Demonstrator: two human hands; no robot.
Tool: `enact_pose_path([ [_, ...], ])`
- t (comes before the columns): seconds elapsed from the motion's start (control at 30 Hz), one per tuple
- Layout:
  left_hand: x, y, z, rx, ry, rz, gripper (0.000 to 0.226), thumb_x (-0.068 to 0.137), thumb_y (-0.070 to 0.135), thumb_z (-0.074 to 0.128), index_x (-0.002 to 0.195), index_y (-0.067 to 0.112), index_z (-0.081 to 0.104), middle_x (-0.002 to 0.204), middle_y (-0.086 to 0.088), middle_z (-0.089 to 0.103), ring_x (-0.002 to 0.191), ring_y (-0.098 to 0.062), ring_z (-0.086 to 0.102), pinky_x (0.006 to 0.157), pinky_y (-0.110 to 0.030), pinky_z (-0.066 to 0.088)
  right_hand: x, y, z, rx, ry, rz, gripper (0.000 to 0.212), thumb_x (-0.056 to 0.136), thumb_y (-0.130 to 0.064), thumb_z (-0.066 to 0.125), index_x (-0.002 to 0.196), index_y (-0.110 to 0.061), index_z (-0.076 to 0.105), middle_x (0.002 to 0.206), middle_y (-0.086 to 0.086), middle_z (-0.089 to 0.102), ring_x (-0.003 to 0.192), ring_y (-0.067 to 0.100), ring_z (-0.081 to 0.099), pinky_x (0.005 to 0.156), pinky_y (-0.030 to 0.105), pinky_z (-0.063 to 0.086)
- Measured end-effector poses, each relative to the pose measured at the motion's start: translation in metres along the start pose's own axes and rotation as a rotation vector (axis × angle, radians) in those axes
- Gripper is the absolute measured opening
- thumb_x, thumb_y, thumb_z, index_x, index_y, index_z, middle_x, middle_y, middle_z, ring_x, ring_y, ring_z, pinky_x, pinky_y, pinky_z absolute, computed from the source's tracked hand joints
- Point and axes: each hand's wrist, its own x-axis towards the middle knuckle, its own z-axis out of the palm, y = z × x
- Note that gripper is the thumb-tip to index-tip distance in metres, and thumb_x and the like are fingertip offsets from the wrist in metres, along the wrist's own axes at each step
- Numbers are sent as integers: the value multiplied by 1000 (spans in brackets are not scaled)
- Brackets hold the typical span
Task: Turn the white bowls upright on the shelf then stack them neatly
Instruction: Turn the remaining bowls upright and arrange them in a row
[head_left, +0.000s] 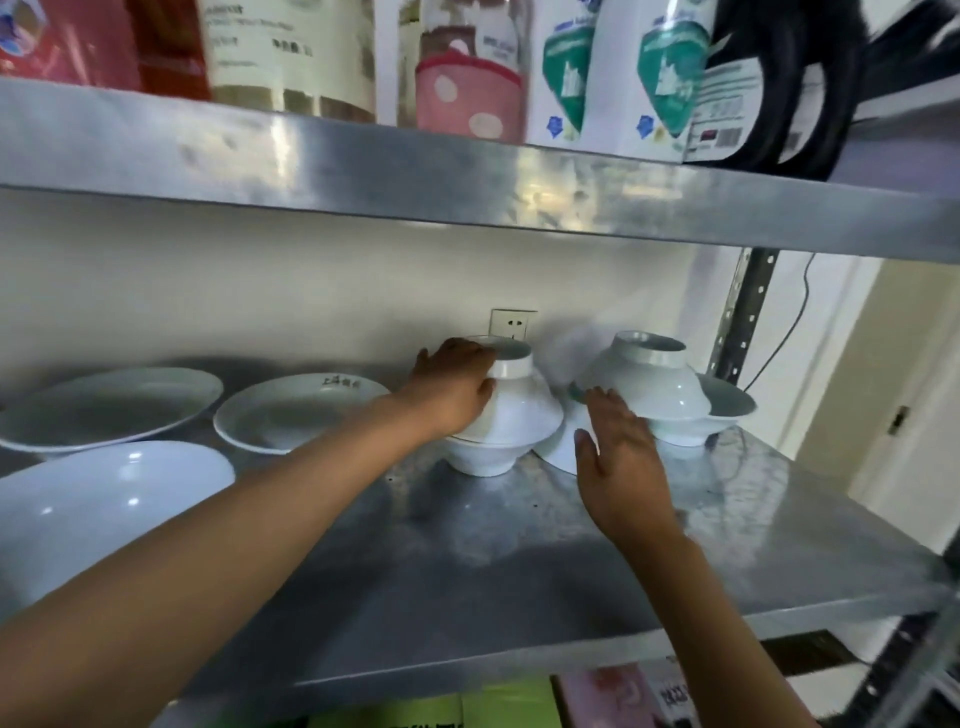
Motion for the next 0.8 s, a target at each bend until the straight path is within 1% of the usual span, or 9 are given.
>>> enact_pose_path([
  [0.07, 8, 1, 4, -38, 9, -10, 38, 96, 26, 44, 133, 16, 46, 139, -10, 48, 127, -29, 42, 102, -41, 39, 2, 9, 6, 49, -10, 0, 50, 95, -28, 41, 143, -13, 39, 148, 7, 42, 140, 21, 34, 112, 24, 16],
  [0.17, 12, 6, 6, -117, 70, -43, 36, 96, 20, 47, 131, 14, 51, 133, -10, 52, 122, -28, 46, 99, -33, 36, 5, 17, 18, 133, -20, 1, 48, 97, -23, 44, 144, -13, 38, 150, 5, 40, 141, 19, 31, 112, 21, 14],
  [0.27, 14, 7, 3, -145, 91, -80, 29, 96, 20, 50, 123, 13, 57, 124, -9, 56, 117, -27, 50, 93, -30, 36, 5, 22, 25, 222, 16, 27, 47, 98, -27, 41, 143, -14, 40, 150, 5, 40, 141, 17, 32, 114, 23, 17],
  [0.37, 13, 3, -1, -168, 110, -100, 25, 93, 22, 56, 116, 15, 63, 119, -8, 61, 112, -28, 54, 85, -28, 37, 7, 27, 28, 284, 82, 58, 44, 98, -21, 45, 142, -13, 41, 148, 6, 42, 139, 19, 35, 113, 24, 19],
  [0.43, 10, 3, -2, -167, 129, -104, 25, 92, 22, 58, 114, 14, 65, 116, -10, 62, 110, -29, 56, 86, -29, 38, 8, 29, 27, 286, 100, 61, 43, 98, -20, 45, 141, -12, 43, 146, 8, 44, 138, 21, 37, 112, 25, 20],
  [0.6, -4, 11, -11, -161, 199, -73, 27, 91, 23, 60, 116, 16, 68, 115, -10, 65, 109, -29, 57, 87, -28, 38, 5, 26, 29, 254, 17, 6, 48, 97, -27, 37, 142, -10, 42, 147, 8, 44, 137, 21, 38, 113, 25, 22],
  [0.67, -9, 16, -17, -194, 250, -59, 26, 90, 21, 62, 114, 14, 69, 113, -10, 66, 108, -28, 58, 89, -28, 40, 6, 26, 30, 268, 10, -11, 46, 98, -23, 39, 142, -9, 42, 146, 8, 45, 136, 22, 40, 114, 26, 23],
  [0.73, -20, 22, -25, -214, 304, -46, 25, 88, 19, 64, 112, 12, 70, 111, -11, 68, 107, -29, 59, 89, -29, 42, 3, 22, 26, 271, 8, -34, 45, 99, -20, 41, 142, -10, 41, 146, 7, 46, 135, 22, 41, 115, 31, 27],
  [0.8, -32, 26, -34, -233, 345, -35, 25, 88, 18, 64, 111, 11, 70, 111, -11, 68, 107, -30, 59, 90, -30, 42, -3, 17, 19, 297, 3, -38, 44, 100, -24, 38, 142, -14, 40, 146, 4, 46, 135, 19, 40, 115, 35, 30],
])
